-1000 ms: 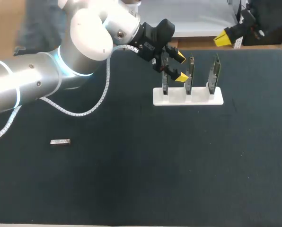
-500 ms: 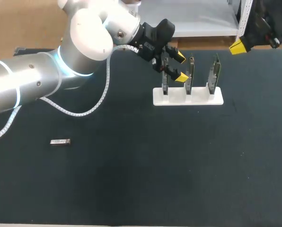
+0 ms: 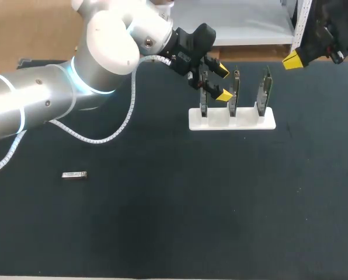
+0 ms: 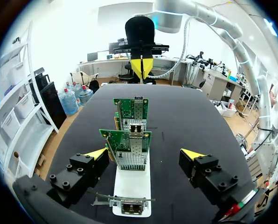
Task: Pick up the optical module with the left hand, and insert it into the network port with the right hand.
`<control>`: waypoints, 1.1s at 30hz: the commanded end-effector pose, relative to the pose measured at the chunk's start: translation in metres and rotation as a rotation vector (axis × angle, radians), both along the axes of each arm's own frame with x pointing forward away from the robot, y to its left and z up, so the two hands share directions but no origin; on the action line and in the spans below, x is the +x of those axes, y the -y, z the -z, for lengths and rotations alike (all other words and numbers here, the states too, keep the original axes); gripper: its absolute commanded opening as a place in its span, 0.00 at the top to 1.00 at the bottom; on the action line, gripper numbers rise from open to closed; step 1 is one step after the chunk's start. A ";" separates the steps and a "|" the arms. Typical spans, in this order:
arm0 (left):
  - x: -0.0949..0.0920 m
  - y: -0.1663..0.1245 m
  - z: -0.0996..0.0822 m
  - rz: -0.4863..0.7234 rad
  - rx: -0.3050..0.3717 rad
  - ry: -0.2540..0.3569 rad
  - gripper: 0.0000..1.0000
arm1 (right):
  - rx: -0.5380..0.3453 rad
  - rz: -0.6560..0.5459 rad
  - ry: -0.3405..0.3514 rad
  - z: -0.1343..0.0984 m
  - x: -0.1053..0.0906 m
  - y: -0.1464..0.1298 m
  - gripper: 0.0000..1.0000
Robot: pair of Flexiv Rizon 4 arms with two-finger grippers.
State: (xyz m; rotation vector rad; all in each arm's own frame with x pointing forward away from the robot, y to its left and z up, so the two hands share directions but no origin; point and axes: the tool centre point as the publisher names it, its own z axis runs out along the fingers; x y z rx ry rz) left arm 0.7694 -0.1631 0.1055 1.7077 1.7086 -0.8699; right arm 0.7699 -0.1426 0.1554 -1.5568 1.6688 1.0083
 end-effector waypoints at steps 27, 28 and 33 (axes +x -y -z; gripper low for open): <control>0.001 -0.008 -0.012 -0.020 -0.009 0.023 0.00 | -0.014 0.013 0.016 0.002 -0.001 -0.002 0.00; 0.001 -0.010 -0.016 -0.022 -0.010 0.029 0.00 | -0.014 0.013 0.016 0.002 -0.001 -0.002 0.00; -0.002 -0.023 -0.039 -0.037 -0.029 0.069 0.00 | -0.014 0.013 0.016 0.002 -0.001 -0.002 0.00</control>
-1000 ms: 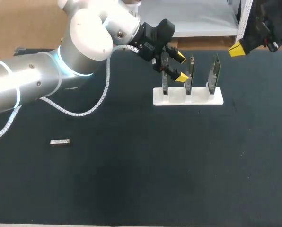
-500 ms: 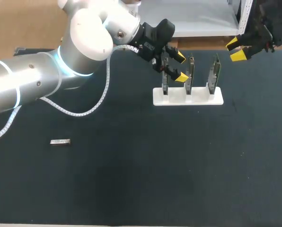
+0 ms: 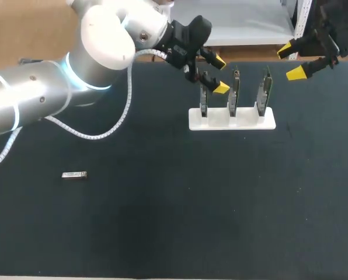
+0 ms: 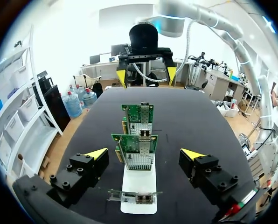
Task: Pick up the optical module with the left hand, and insert it into the network port with the right hand.
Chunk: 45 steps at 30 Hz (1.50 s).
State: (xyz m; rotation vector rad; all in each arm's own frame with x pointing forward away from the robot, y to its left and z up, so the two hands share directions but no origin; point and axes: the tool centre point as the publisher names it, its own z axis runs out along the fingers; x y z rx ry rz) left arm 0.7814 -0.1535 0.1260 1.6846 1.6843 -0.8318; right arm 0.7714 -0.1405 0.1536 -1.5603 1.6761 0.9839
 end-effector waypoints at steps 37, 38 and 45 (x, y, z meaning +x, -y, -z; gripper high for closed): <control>-0.198 -0.265 -0.006 -0.082 0.794 0.062 0.00 | 0.000 0.004 0.004 0.000 -0.002 0.000 0.00; -0.201 -0.269 -0.003 -0.098 0.798 0.060 0.00 | 0.000 0.004 0.004 0.000 -0.002 0.000 0.00; -0.216 -0.308 0.021 -0.133 0.867 0.026 0.00 | 0.000 0.004 0.004 0.000 -0.002 0.000 0.00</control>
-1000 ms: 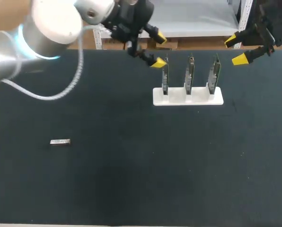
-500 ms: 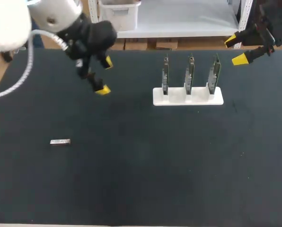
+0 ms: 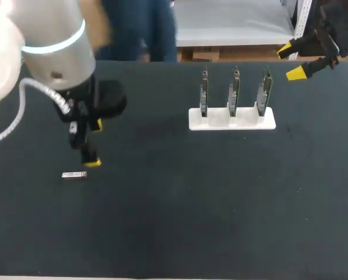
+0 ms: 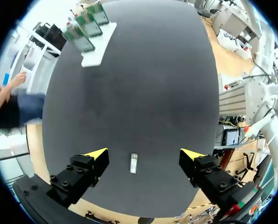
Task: Pick up the optical module with the left hand, and insert it into the network port with the right hand.
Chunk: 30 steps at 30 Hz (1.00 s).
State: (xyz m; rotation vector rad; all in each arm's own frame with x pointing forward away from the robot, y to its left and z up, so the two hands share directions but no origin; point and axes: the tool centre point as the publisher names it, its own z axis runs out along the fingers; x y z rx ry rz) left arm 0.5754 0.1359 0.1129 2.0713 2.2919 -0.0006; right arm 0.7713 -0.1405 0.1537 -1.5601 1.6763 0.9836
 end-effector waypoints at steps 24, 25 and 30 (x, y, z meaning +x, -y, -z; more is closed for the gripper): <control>-0.013 -0.088 0.071 -0.046 0.034 -0.099 0.00 | 0.000 0.004 0.004 0.000 -0.002 0.000 0.00; -0.012 -0.089 0.073 -0.048 0.040 -0.099 0.00 | 0.000 0.004 0.004 0.000 -0.002 0.000 0.00; -0.010 -0.090 0.084 -0.078 0.076 -0.082 0.00 | 0.000 0.004 0.004 0.000 -0.002 0.000 0.00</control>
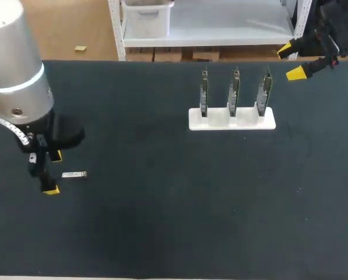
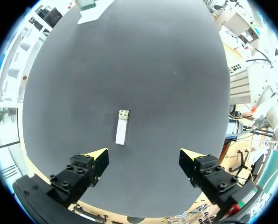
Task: Pick up the optical module with the left hand, and insert it into the network port with the right hand.
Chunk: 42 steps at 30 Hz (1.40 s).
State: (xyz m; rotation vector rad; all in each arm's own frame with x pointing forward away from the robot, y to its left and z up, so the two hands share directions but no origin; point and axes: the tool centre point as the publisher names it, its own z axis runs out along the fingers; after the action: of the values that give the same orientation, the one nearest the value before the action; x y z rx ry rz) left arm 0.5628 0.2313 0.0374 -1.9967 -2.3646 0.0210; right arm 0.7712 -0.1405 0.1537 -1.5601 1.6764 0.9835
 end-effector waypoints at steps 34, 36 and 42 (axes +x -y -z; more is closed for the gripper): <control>0.022 0.004 0.025 0.049 -0.038 -0.011 0.00 | 0.000 0.004 0.004 0.000 -0.002 0.000 0.00; 0.023 0.003 0.025 0.049 -0.039 -0.012 0.00 | 0.000 0.004 0.004 0.000 -0.002 0.000 0.00; 0.027 0.002 0.026 0.060 -0.025 -0.008 0.00 | 0.000 0.004 0.004 0.000 -0.002 0.000 0.00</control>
State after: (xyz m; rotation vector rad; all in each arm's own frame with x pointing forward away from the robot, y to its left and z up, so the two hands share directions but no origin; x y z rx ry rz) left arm 0.5864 0.2311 0.0121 -2.0775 -2.3198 0.0625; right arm 0.7712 -0.1405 0.1537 -1.5601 1.6764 0.9835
